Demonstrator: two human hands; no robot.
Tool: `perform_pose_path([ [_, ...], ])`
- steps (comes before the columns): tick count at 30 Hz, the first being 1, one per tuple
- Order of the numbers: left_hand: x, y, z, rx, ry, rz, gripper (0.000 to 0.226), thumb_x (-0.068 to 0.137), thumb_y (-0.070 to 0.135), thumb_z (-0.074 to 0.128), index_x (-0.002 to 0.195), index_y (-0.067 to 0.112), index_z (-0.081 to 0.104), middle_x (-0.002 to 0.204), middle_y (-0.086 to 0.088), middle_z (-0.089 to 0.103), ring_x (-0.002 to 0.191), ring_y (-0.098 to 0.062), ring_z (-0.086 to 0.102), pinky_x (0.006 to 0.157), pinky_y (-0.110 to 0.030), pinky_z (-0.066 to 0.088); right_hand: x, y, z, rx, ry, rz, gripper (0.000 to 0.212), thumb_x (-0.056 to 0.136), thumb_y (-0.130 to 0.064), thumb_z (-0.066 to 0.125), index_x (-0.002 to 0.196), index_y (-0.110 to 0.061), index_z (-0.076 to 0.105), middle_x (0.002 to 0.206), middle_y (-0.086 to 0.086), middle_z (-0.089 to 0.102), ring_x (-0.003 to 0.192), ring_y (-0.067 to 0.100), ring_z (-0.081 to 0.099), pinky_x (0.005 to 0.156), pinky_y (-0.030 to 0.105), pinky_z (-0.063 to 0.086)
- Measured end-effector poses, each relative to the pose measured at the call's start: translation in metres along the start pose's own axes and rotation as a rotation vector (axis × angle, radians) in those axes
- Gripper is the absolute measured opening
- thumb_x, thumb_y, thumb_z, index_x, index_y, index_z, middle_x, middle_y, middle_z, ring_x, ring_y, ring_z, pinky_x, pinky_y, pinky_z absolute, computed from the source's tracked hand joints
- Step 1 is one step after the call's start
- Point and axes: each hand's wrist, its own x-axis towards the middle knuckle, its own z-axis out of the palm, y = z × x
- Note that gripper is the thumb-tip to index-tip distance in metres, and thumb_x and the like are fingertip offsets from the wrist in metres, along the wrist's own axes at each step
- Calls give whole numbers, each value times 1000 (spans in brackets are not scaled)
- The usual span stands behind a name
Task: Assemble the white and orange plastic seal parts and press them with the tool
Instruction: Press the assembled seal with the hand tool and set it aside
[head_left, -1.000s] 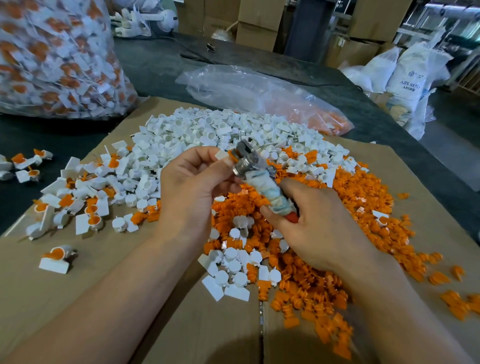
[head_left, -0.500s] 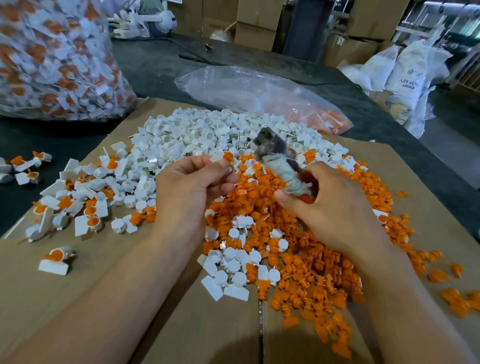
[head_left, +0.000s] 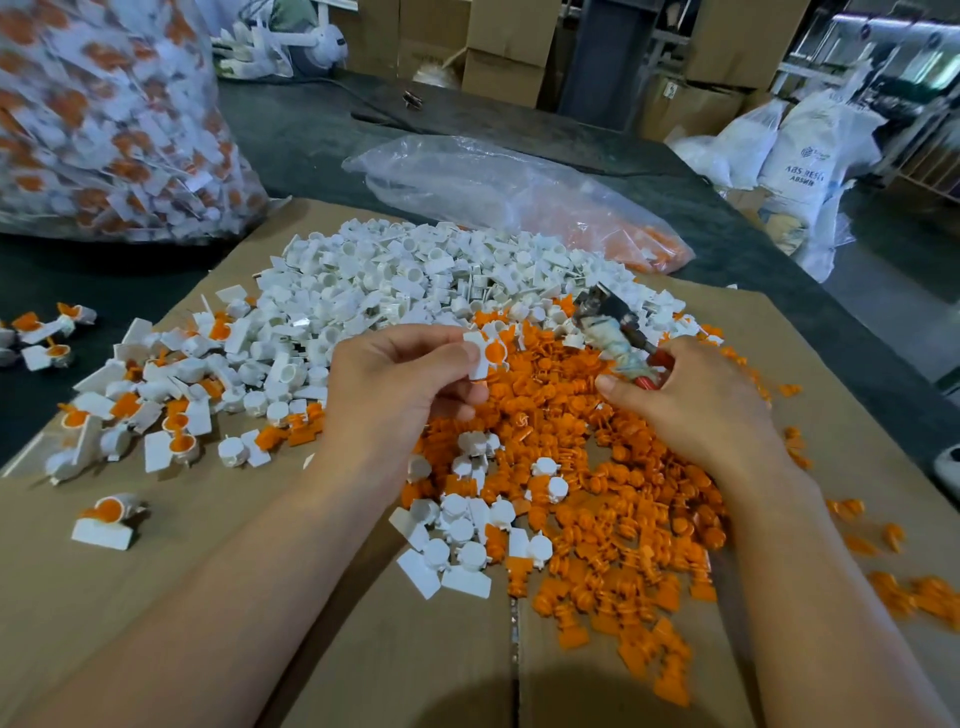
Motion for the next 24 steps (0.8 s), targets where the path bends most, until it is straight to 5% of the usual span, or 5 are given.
perform_pose_path([
  [7, -4, 1, 0, 97, -46, 66, 16, 78, -4, 65, 73, 11, 68, 53, -2, 65, 45, -13, 61, 44, -19, 49, 1, 0, 5, -81, -22, -13, 53, 72, -62, 61, 87, -13, 47, 86, 3, 49, 79, 21, 45, 59, 31, 28],
  [24, -2, 2, -1, 36, -37, -27, 11, 78, -4, 65, 73, 6, 66, 51, -3, 62, 42, -14, 58, 39, -18, 46, 6, 0, 15, -185, -105, -40, 76, 72, -67, 56, 119, -9, 48, 118, 11, 52, 108, 27, 49, 85, 38, 40],
])
